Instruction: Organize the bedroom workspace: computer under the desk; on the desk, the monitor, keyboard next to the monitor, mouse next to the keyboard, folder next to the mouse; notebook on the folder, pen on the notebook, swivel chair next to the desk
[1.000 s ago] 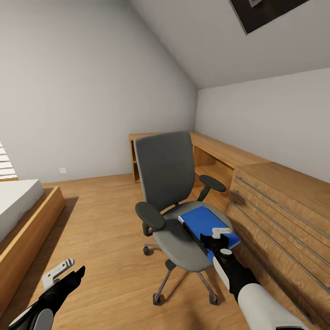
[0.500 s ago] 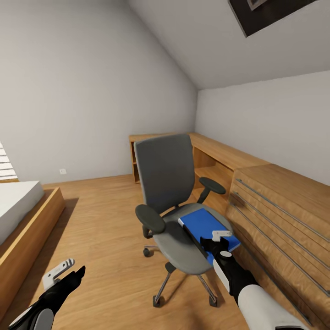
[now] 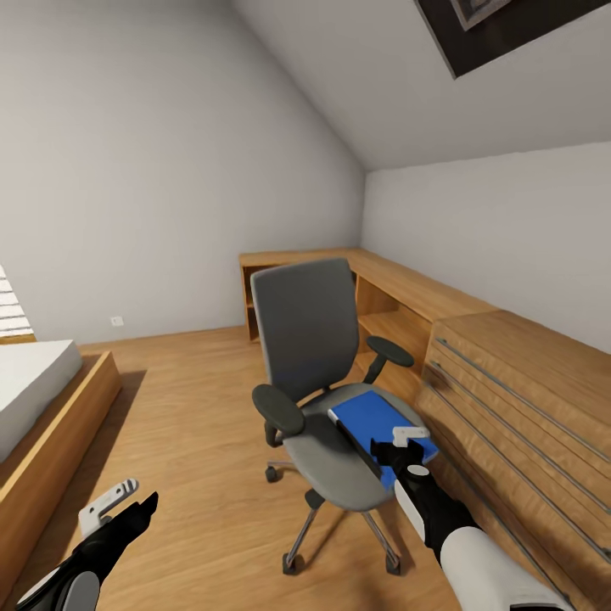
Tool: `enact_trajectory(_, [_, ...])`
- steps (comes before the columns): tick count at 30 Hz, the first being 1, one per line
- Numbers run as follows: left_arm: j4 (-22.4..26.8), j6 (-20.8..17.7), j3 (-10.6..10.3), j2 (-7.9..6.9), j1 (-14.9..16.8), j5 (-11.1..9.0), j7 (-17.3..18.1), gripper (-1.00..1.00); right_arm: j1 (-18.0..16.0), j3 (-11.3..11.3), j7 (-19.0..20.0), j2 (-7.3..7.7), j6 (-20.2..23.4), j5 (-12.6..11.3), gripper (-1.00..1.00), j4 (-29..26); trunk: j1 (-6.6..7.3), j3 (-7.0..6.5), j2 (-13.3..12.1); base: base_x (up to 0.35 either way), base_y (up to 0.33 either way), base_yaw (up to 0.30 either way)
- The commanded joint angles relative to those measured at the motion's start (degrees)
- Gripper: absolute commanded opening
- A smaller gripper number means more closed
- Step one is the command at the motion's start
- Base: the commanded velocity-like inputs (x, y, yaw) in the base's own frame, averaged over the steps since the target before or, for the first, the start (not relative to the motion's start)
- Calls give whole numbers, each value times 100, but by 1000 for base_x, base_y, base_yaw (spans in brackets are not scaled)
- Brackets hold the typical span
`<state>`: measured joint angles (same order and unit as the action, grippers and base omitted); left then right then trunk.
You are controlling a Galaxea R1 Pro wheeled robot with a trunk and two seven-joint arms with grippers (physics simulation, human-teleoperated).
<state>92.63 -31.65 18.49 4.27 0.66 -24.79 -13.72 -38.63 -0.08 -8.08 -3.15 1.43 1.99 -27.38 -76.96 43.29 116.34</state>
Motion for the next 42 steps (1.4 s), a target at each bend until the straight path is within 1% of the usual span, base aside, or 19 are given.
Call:
enact_trajectory(1, [8,-25,5,3,4,-61,-41,100,-2,-1,-22,-2,15,20,100,-4,23,-13,-39,0,0,0])
enact_trajectory(4, [8,-25,5,5,4,-61,-41,100,-2,-1,-21,-2,15,20,100,-4,89,-67,-159,0,0,0])
enact_trajectory(29, [-4,-34,5,3,4,-62,-35,100,-1,-7,-18,-2,43,27,100,-23,89,-67,-159,0,0,0])
enact_trajectory(30, [-5,-34,5,3,4,-62,-35,100,-2,-5,-18,-2,74,27,100,-26,89,-67,-159,0,0,0])
enact_trajectory(31, [-7,-34,5,3,4,-66,-35,100,1,-12,-15,-2,446,24,100,-53,89,-67,-159,0,0,0])
enact_trajectory(42, [-8,-31,5,6,4,-65,-29,100,2,-40,-10,-4,1237,-7,100,-505,89,-67,-159,2,0,0])
